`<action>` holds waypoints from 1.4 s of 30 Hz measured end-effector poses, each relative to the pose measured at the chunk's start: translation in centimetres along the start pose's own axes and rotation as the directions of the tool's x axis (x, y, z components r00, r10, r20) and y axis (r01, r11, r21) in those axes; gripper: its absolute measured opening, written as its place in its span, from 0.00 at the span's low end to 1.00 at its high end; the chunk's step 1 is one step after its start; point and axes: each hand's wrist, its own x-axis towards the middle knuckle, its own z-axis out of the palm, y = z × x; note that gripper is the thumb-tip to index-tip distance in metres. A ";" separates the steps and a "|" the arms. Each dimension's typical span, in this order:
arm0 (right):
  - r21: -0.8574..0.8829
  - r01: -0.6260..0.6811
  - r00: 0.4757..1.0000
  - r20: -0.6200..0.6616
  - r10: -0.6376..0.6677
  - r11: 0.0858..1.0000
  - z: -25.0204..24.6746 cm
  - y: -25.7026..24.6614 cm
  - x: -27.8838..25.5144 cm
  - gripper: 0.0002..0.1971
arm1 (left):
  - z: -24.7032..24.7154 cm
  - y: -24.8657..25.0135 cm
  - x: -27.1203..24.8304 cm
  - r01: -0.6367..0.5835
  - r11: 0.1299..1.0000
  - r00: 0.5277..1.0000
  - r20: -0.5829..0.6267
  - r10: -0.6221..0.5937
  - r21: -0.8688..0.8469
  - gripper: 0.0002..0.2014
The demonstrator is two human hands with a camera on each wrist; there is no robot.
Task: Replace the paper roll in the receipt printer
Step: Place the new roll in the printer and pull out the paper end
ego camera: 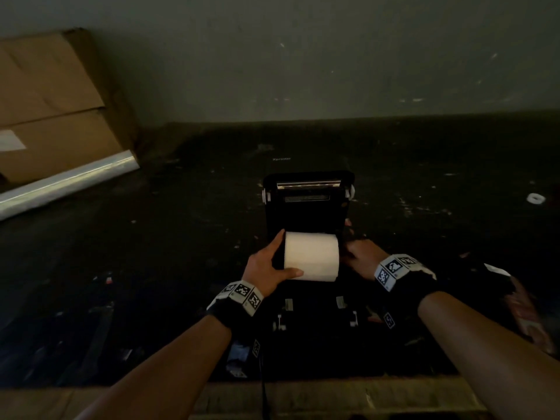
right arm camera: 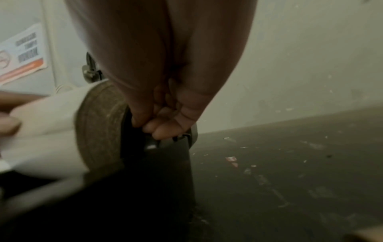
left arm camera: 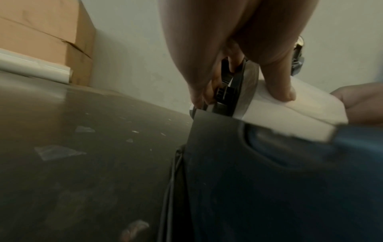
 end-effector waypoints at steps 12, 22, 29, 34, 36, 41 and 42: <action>-0.026 0.064 0.996 -0.052 -0.066 0.998 0.6 0.3 -0.8 0.14 | 0.2 -0.3 -0.2 -0.018 0.999 1.000 0.002 0.018 0.035 0.47; -0.057 0.083 0.992 -0.092 -0.088 0.995 0.6 0.4 -1.8 0.17 | 1.2 -0.5 -0.7 -0.037 0.999 0.999 -0.039 0.038 0.011 0.47; -0.033 0.026 0.998 -0.053 -0.028 0.999 0.9 0.2 -1.7 0.15 | 0.9 -0.7 -0.1 -0.025 0.996 0.999 0.024 0.023 0.085 0.49; -0.012 -0.021 0.999 -0.047 0.020 1.000 1.1 0.2 -2.2 0.16 | 1.5 -0.8 -0.2 -0.042 0.989 0.999 0.019 0.039 0.140 0.49; -0.024 -0.029 0.997 -0.070 0.028 0.999 1.4 0.1 -2.4 0.18 | 1.6 -1.0 -0.2 -0.042 0.987 0.999 0.026 0.038 0.157 0.49; -0.016 -0.054 0.989 -0.138 0.051 0.998 2.0 -0.1 -2.9 0.17 | 1.9 -1.3 -0.1 -0.036 0.976 0.999 0.017 0.033 0.215 0.50; -0.005 -0.053 0.987 -0.152 0.052 0.999 2.0 -0.1 -3.0 0.17 | 2.0 -1.3 -0.1 -0.036 0.974 0.999 0.016 0.033 0.225 0.51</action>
